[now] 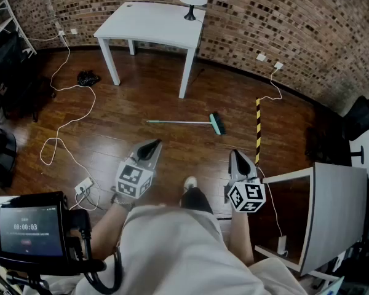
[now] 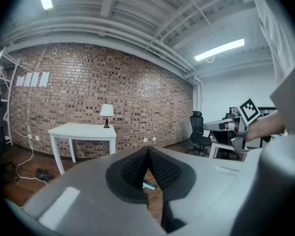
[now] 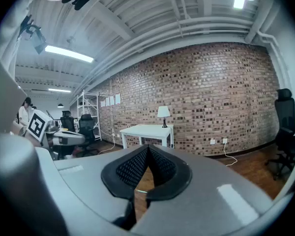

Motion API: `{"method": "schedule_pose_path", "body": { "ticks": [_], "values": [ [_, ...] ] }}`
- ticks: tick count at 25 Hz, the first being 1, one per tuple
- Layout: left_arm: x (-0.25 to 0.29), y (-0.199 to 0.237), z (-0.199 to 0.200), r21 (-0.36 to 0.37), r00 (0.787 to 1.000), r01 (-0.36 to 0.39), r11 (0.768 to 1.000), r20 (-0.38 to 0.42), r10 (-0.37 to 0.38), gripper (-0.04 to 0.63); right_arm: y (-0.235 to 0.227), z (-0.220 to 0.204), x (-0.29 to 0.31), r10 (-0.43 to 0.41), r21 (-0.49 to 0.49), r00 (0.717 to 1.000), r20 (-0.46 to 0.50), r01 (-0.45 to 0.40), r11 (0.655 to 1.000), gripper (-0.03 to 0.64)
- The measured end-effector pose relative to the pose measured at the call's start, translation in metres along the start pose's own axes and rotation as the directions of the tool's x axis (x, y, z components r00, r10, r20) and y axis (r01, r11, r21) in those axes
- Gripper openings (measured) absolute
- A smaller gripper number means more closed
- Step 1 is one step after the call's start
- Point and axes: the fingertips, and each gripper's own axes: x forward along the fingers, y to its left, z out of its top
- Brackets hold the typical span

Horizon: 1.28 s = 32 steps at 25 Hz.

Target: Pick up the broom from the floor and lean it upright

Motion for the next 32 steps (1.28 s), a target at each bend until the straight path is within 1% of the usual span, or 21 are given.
{"method": "schedule_pose_path", "body": {
  "ticks": [4,7,11,13,16,19,23,26,30,32],
  "values": [
    [0.029,0.02,0.002,0.003,1.0,-0.02,1.0,-0.006,0.02,0.002,-0.018,0.002,0.036,0.004,0.044,1.0,0.009,-0.004,0.999,0.014],
    [0.06,0.035,0.007,0.012,0.999,-0.038,0.999,-0.009,0.038,0.002,-0.034,0.01,0.073,0.052,0.035,0.999,0.016,-0.052,0.998,0.014],
    [0.107,0.063,0.025,0.014,0.995,-0.097,0.995,-0.004,0.097,0.002,-0.065,0.026,0.135,0.098,0.042,0.995,0.021,-0.099,0.994,0.014],
    [0.133,0.077,0.039,0.015,0.993,-0.119,0.993,-0.002,0.119,0.002,-0.08,0.04,0.165,0.111,0.028,0.994,0.016,-0.111,0.993,0.014],
    [0.178,0.096,0.064,0.015,0.989,-0.146,0.989,0.009,0.146,0.002,-0.101,0.06,0.212,0.14,-0.02,0.99,-0.006,-0.14,0.99,0.014],
    [0.228,0.112,0.086,0.003,0.987,-0.16,0.987,0.018,0.16,0.002,-0.125,0.074,0.258,0.169,-0.04,0.985,-0.024,-0.17,0.985,0.014],
    [0.283,0.129,0.098,-0.003,0.984,-0.179,0.984,0.0,0.179,0.002,-0.153,0.093,0.311,0.211,-0.055,0.977,-0.031,-0.212,0.976,0.014],
    [0.308,0.14,0.103,0.001,0.982,-0.19,0.982,-0.015,0.19,0.002,-0.168,0.1,0.339,0.23,-0.058,0.972,-0.041,-0.232,0.971,0.014],
    [0.322,0.155,0.098,-0.025,0.98,-0.194,0.981,-0.039,0.193,0.002,-0.179,0.093,0.359,0.216,-0.023,0.974,-0.064,-0.218,0.976,0.014],
    [0.328,0.162,0.096,-0.024,0.981,-0.192,0.981,-0.048,0.19,0.002,-0.181,0.09,0.368,0.207,-0.004,0.976,-0.065,-0.207,0.978,0.014]
  ]
}}
